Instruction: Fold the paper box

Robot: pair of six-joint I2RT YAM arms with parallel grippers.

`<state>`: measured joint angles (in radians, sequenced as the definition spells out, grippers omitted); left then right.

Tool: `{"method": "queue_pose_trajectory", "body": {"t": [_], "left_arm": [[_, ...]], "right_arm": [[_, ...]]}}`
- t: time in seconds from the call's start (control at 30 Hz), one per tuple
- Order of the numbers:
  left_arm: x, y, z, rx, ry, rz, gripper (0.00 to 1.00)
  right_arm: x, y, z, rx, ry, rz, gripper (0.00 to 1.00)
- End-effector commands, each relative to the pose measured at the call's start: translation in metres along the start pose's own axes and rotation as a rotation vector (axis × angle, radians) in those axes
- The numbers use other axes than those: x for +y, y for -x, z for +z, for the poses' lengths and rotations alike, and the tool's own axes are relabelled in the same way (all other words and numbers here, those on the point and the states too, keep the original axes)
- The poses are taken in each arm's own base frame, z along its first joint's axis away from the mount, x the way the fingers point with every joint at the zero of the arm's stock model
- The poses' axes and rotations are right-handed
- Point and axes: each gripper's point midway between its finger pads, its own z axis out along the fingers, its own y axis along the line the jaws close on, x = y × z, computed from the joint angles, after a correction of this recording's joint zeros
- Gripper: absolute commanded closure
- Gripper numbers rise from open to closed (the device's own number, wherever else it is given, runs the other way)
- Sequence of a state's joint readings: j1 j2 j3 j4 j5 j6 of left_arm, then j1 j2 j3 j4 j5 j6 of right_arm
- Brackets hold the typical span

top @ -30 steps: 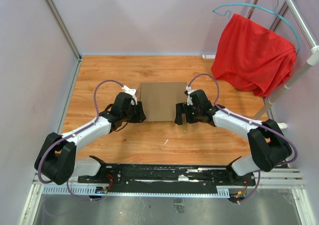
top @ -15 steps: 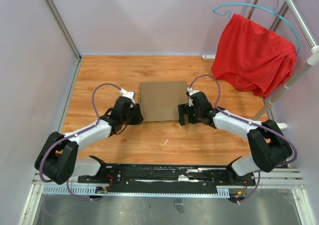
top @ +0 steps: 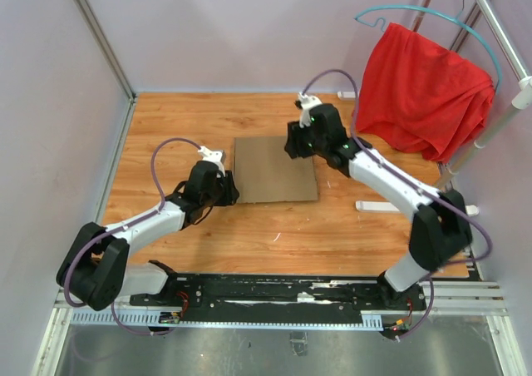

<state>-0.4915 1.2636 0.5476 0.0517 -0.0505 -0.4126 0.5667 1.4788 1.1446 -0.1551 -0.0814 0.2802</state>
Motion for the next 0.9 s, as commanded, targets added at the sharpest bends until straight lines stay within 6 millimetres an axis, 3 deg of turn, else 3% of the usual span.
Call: {"method": "queue_pose_trajectory", "body": {"t": [0.0, 0.07, 0.1, 0.17, 0.2, 0.3, 0.4, 0.63, 0.87], "left_arm": [[-0.009, 0.007, -0.003, -0.039, -0.051, 0.034, 0.56], [-0.009, 0.007, -0.001, -0.043, -0.053, 0.042, 0.56], [-0.011, 0.005, -0.001, -0.039, -0.063, 0.041, 0.56], [-0.012, 0.002, 0.001, -0.029, -0.071, 0.036, 0.56], [-0.013, 0.000, 0.001, -0.023, -0.076, 0.033, 0.56], [-0.015, -0.005, 0.003, -0.016, -0.083, 0.035, 0.56], [-0.015, -0.011, 0.006, 0.006, -0.081, 0.040, 0.57], [-0.021, -0.029, 0.012, 0.044, -0.108, 0.019, 0.59], [-0.011, -0.026, 0.027, 0.056, -0.024, 0.041, 0.61]], "right_arm": [[-0.010, 0.030, 0.063, 0.034, -0.012, -0.087, 0.45], [-0.018, 0.044, 0.097, 0.030, -0.013, -0.081, 0.35], [-0.021, 0.056, 0.110, 0.017, -0.006, -0.069, 0.34], [-0.034, 0.060, 0.148, 0.038, 0.005, -0.019, 0.36], [-0.036, 0.075, 0.162, 0.016, 0.028, 0.003, 0.38], [-0.049, 0.074, 0.204, 0.044, 0.081, 0.074, 0.42], [-0.057, 0.065, 0.229, 0.083, 0.120, 0.120, 0.44], [-0.063, 0.038, 0.238, 0.142, 0.123, 0.125, 0.45], [-0.056, 0.002, 0.225, 0.246, 0.172, 0.116, 0.47]]}}
